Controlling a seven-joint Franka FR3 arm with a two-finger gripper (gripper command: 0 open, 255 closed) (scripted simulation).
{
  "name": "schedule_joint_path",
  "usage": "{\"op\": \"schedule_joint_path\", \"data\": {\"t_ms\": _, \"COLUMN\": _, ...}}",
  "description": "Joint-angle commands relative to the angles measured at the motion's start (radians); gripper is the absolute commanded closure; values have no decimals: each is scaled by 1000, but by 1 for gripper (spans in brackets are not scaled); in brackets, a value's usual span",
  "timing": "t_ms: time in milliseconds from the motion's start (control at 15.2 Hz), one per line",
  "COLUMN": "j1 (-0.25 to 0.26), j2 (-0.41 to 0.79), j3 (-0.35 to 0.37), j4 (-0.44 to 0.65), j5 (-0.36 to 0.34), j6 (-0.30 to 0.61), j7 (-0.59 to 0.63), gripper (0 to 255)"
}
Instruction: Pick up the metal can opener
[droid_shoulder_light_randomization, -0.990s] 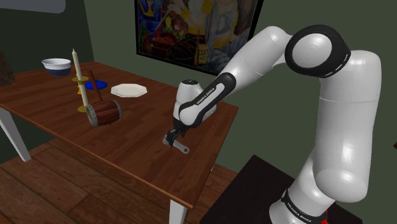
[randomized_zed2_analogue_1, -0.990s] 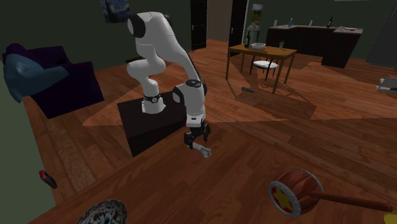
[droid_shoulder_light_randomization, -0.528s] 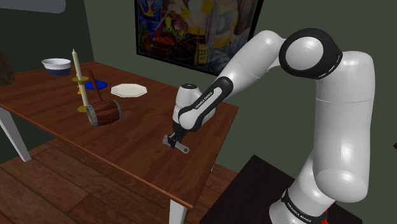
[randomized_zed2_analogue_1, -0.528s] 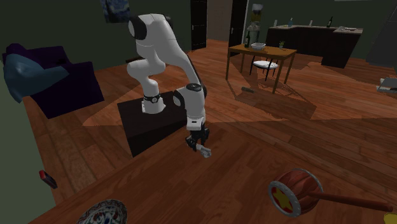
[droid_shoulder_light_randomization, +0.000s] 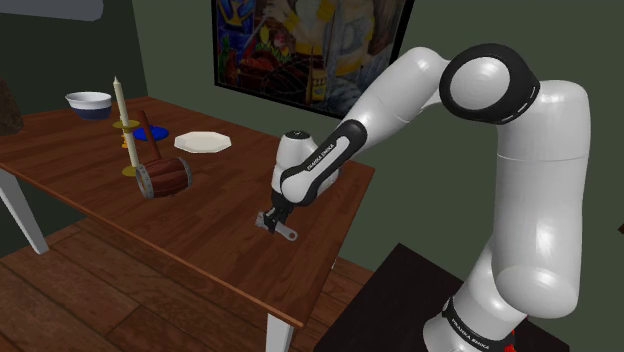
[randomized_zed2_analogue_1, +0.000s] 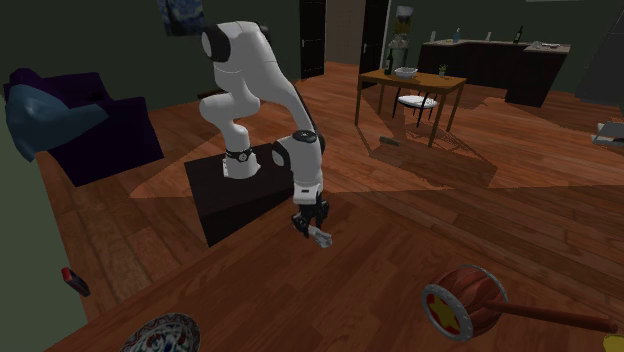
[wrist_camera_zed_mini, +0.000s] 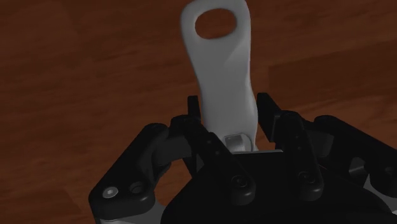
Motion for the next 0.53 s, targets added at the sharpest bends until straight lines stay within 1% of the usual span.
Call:
{"op": "schedule_joint_path", "data": {"t_ms": 0, "j1": -3, "j2": -17, "j3": 2, "j4": 0, "j5": 3, "j6": -17, "j7": -3, "gripper": 255}}
{"op": "schedule_joint_path", "data": {"t_ms": 462, "j1": -9, "j2": -97, "j3": 10, "j4": -1, "j5": 15, "j6": -96, "j7": -12, "gripper": 255}}
